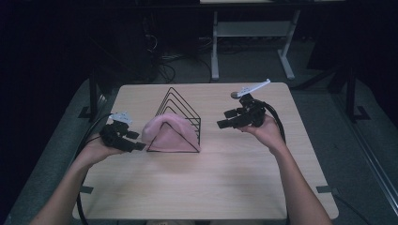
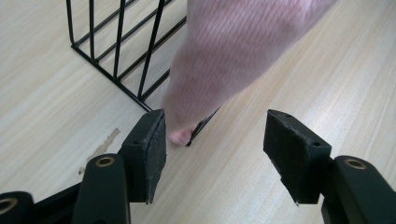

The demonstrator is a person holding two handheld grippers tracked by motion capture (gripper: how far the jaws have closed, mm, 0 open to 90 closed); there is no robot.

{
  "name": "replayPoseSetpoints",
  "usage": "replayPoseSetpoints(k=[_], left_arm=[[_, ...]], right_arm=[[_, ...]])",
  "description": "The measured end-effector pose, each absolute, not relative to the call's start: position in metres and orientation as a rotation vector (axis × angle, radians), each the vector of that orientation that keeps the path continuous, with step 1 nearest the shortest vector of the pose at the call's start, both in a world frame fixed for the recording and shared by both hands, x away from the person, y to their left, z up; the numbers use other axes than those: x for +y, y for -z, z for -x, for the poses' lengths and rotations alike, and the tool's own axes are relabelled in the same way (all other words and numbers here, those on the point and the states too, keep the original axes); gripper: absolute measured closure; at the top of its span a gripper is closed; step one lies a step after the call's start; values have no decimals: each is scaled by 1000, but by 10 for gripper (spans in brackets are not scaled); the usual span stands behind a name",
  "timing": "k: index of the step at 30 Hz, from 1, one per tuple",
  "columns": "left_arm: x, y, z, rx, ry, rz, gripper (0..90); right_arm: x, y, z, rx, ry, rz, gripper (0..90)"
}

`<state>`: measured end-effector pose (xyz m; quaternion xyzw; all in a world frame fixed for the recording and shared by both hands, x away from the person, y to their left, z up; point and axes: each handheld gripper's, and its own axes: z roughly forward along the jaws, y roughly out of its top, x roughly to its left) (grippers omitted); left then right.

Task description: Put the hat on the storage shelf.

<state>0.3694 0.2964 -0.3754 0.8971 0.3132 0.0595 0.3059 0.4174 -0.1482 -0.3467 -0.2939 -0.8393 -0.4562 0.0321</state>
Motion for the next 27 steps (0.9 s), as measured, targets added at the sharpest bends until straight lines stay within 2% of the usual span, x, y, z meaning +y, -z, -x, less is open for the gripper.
replayPoseSetpoints(k=[8,19,27], left_arm=[[307,380,-360,856,-167,-2360,377],[309,390,-348,879,-179,-2346,352],[308,400,-338,885,-175,-2337,321]], right_arm=[[-181,364,-400,-2599,1360,992,300],[-251,402,-361,-2530,1367,1198,300],[-274,418,-341,-2537,1364,1277,307]])
